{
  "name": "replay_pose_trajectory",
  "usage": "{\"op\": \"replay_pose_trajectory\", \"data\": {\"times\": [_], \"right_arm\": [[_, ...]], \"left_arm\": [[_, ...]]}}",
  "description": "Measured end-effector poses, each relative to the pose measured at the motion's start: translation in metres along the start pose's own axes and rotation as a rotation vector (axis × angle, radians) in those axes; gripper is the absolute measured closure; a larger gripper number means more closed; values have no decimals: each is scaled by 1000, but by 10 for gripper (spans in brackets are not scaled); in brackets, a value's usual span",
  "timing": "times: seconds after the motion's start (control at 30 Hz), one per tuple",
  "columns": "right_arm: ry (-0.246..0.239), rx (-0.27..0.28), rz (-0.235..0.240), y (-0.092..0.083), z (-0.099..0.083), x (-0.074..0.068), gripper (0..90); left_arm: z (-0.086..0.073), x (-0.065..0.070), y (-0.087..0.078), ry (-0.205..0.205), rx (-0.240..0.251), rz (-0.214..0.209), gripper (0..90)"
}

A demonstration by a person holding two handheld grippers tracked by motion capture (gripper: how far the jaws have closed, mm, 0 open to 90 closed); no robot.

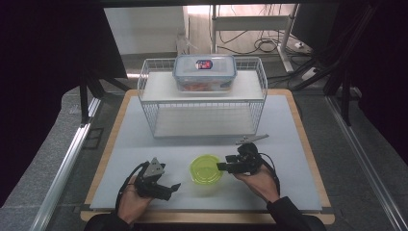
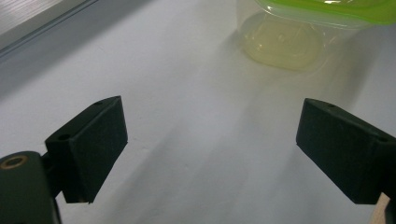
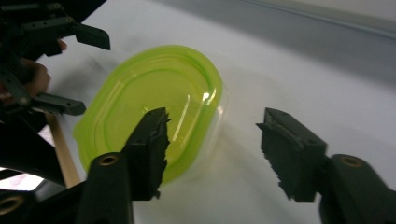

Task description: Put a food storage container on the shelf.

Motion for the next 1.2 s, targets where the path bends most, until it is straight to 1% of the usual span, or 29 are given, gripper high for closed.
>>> {"op": "replay_pose_trajectory", "data": {"times": [0.07, 0.17, 0.23, 0.33, 0.37, 0.4, 0.47, 0.5, 0.57, 0.67, 0.73, 0.83, 0.9, 0.97, 1.1, 1.2], "right_arm": [[17, -18, 16, 5, 1, 1, 511], [47, -31, 52, 8, 3, 3, 601], [60, -43, 74, 10, 4, 4, 635], [96, -53, 118, 12, 5, 5, 703], [111, -57, 140, 12, 5, 5, 726], [125, -63, 152, 13, 5, 6, 739], [144, -71, 185, 12, 5, 4, 797], [153, -77, 209, 12, 5, 2, 802], [157, -83, 210, 12, 5, 0, 807], [164, -92, 237, 10, 7, -3, 814], [178, -90, 256, 8, 7, -5, 819], [182, -87, 256, 7, 8, -7, 822], [186, -79, 254, 5, 9, -7, 823], [198, -65, 268, 2, 11, -7, 824], [213, -39, 280, -6, 17, -4, 824], [218, -15, 278, -12, 22, -1, 824]], "left_arm": [[0, 0, 0, 0, 2, -3, 89], [0, 1, 0, 5, -3, -6, 89], [0, 2, 1, 14, -9, -6, 90], [0, 3, 2, 24, -16, -4, 90], [0, 3, 2, 25, -18, -2, 90], [0, 3, 2, 26, -19, 0, 90], [0, 2, 2, 22, -16, 3, 90], [0, 2, 2, 20, -16, 6, 90], [0, 1, 1, 18, -14, 10, 90], [0, 1, 1, 17, -11, 12, 90], [1, 1, 0, 19, -7, 13, 89], [2, 1, -1, 20, 2, 14, 89], [2, 1, -1, 17, 7, 16, 89], [2, 1, -1, 16, 10, 17, 89], [3, 1, -2, 14, 18, 19, 88], [4, 0, -4, 7, 22, 18, 85]]}}
Point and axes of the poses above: each handheld gripper's, and its own axes: y roughly forward along the jaws, z roughly out of its top, x roughly to its right, the point moved 8 cm from there along y, roughly forward along the jaws, and after that the axes turned 10 degrees about -z, right-handed, at the moved point
